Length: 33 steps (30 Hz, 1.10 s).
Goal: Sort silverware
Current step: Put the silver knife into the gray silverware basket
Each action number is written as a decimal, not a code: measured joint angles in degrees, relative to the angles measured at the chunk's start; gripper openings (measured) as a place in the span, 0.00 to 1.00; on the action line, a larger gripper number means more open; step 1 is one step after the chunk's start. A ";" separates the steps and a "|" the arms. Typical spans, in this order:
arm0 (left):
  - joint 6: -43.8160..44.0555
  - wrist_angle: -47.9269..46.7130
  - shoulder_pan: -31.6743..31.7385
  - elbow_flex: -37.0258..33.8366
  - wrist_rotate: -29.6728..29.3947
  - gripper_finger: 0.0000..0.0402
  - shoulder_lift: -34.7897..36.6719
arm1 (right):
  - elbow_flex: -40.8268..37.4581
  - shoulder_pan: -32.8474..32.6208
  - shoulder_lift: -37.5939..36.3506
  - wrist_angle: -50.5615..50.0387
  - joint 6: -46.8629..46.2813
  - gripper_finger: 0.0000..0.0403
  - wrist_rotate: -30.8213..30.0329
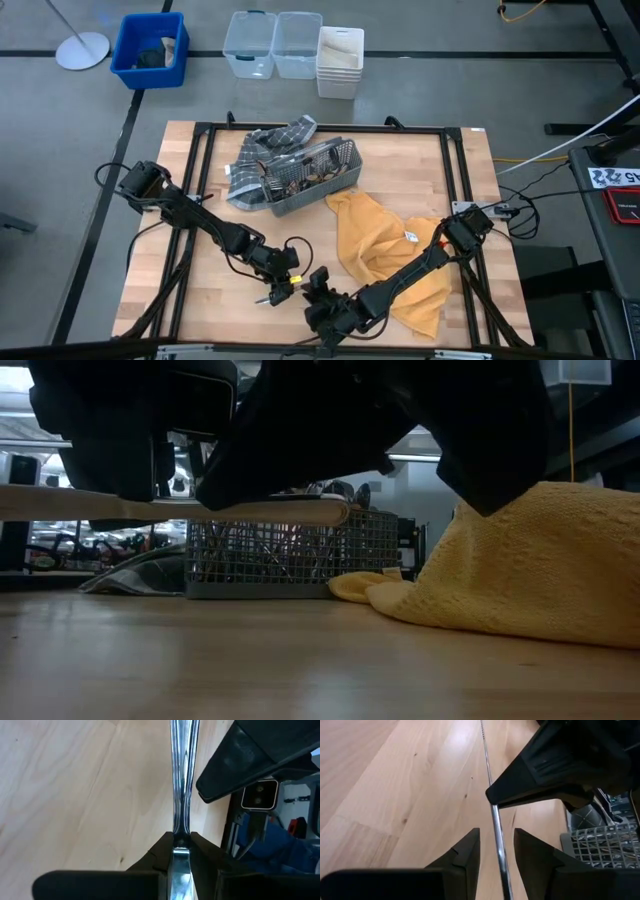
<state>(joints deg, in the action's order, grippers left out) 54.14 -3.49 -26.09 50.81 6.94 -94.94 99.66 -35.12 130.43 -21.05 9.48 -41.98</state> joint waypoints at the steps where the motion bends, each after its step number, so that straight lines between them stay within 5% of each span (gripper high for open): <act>1: 0.15 0.00 0.00 0.00 0.00 0.10 0.00 | 0.00 0.15 0.00 -0.08 -0.02 0.30 -0.01; 25: 1.04 0.12 -0.02 0.00 0.87 0.10 0.00 | 0.02 3.07 0.00 -0.17 -0.16 0.29 4.56; 33: 1.50 1.86 0.00 -0.02 1.51 0.10 0.00 | 0.02 3.87 0.00 -0.14 -0.18 0.15 7.84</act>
<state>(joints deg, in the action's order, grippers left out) 55.64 -1.63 -26.09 50.79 8.45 -94.94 99.68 -31.25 130.43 -21.19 9.30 -34.14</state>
